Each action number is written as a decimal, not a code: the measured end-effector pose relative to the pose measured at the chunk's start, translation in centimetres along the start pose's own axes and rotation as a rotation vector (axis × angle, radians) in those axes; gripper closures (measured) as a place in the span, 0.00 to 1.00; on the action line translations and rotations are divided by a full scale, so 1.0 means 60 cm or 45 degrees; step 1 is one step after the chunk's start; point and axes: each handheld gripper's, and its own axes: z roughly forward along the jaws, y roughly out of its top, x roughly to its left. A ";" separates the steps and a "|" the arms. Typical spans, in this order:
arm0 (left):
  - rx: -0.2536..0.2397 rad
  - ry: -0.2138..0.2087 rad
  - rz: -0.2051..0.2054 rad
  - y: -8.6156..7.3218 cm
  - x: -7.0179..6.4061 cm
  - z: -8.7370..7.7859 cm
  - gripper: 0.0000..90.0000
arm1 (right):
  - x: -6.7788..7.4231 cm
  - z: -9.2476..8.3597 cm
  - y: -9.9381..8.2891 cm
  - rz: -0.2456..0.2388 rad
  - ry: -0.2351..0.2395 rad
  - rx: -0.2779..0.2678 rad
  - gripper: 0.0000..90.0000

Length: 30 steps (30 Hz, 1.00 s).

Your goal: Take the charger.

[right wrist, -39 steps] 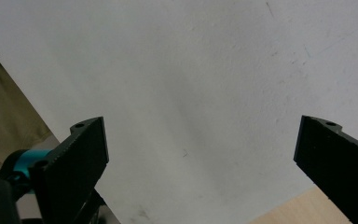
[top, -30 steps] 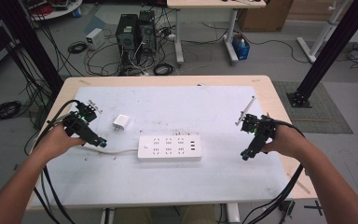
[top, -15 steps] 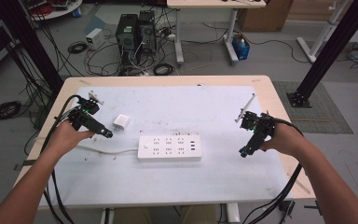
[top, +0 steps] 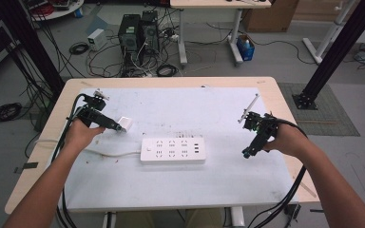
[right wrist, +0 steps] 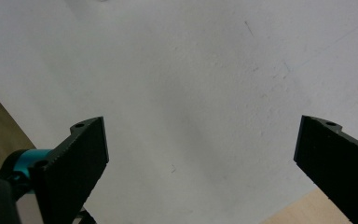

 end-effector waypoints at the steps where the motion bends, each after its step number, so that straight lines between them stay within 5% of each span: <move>1: -0.003 0.002 -0.006 0.002 0.000 0.005 0.02 | 0.000 0.000 0.000 0.001 0.000 0.000 0.03; 14: 0.045 -0.039 -0.106 0.017 -0.002 0.066 0.06 | -0.005 0.002 0.000 -0.003 0.000 -0.005 0.03; 30: 0.060 -0.034 -0.107 0.025 0.000 0.122 0.16 | -0.014 0.009 0.001 0.014 0.009 0.018 0.03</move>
